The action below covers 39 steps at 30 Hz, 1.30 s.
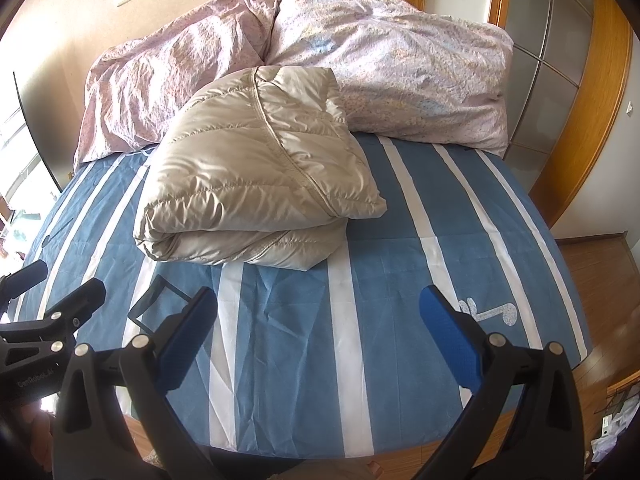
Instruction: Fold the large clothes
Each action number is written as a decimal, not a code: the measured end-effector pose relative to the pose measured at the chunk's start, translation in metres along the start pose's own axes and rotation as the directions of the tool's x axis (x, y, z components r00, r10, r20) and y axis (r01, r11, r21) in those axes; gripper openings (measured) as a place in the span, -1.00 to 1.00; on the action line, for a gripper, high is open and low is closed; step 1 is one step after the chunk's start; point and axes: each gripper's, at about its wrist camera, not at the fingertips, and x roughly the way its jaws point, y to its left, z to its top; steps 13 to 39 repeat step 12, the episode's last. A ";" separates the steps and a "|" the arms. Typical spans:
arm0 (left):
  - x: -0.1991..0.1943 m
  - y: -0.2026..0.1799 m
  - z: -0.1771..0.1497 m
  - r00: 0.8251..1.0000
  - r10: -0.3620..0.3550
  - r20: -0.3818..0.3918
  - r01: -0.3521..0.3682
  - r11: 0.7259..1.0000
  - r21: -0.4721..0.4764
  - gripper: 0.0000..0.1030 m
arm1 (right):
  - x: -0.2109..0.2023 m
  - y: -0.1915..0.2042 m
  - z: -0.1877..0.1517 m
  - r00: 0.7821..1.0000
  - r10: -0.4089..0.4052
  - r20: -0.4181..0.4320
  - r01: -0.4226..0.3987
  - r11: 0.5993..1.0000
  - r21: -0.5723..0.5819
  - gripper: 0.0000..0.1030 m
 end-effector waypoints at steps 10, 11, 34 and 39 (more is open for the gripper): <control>0.002 0.001 0.000 1.000 0.000 -0.008 0.000 1.000 -0.006 0.97 | 0.003 -0.001 0.000 1.000 -0.002 0.000 0.002 1.000 0.005 0.96; 0.003 0.001 -0.001 1.000 0.000 -0.009 0.000 1.000 -0.006 0.97 | 0.003 -0.002 0.000 1.000 -0.003 0.000 0.003 1.000 0.005 0.96; 0.003 0.001 -0.001 1.000 -0.001 -0.009 0.001 1.000 -0.008 0.97 | 0.003 -0.002 0.000 1.000 -0.003 0.000 0.003 1.000 0.005 0.96; 0.003 0.001 -0.001 1.000 -0.001 -0.009 0.001 1.000 -0.008 0.97 | 0.003 -0.002 0.000 1.000 -0.003 0.000 0.003 1.000 0.005 0.96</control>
